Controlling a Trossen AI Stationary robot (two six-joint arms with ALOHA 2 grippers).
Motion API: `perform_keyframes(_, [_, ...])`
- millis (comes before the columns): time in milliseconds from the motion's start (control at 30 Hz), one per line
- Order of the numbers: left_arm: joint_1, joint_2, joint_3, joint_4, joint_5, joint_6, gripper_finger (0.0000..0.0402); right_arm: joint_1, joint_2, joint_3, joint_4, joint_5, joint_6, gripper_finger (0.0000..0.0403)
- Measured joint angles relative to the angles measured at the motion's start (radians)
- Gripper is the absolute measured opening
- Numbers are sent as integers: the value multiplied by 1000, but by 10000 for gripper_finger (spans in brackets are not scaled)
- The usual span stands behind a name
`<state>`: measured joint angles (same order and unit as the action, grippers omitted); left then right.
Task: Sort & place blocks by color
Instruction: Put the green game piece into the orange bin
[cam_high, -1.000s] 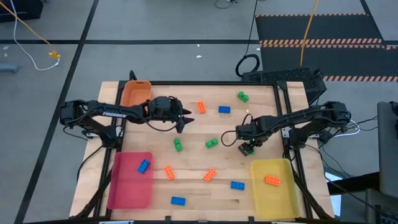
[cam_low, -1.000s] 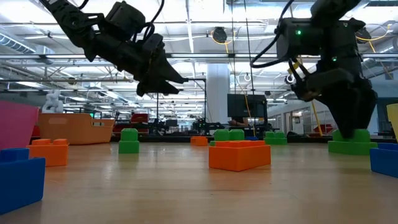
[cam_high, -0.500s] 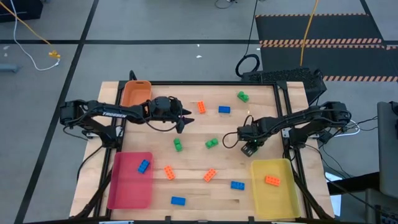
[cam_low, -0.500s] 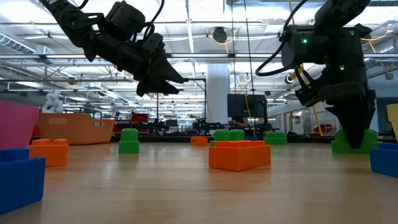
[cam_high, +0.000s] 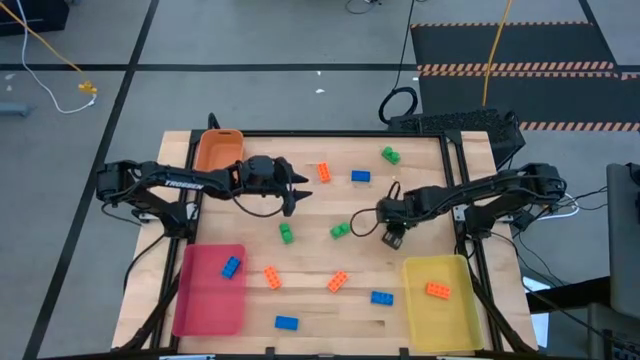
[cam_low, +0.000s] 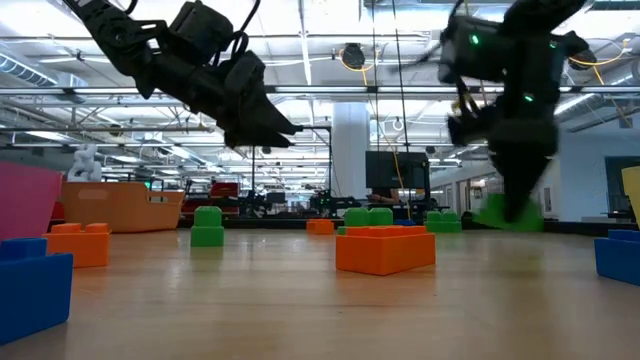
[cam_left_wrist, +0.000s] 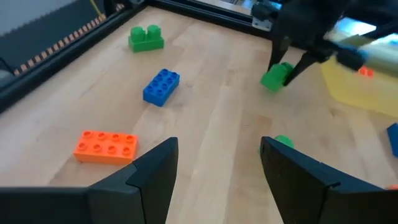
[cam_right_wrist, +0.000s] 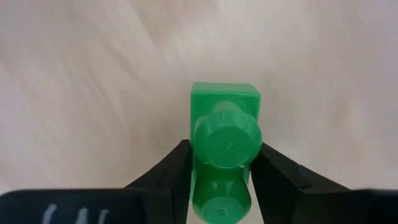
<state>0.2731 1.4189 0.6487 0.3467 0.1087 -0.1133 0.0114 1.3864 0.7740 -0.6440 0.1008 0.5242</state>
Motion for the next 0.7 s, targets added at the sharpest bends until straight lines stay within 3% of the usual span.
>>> perform_keyframes(267, [-27, 0, 0, 100, -23, 22, 230, -55, -6, 33, 486, 56, -257, 124])
perform_keyframes(400, [-48, 0, 0, 138, 44, 23, 230, -97, -6, 33, 697, 53, -384, 124])
perform_keyframes(567, [-69, 0, 0, 194, 79, 7, 230, -148, -3, 33, 843, -64, -452, 124])
perform_keyframes(700, [-71, 0, 0, 243, 74, -29, 230, -163, -2, 33, 889, -81, -492, 124])
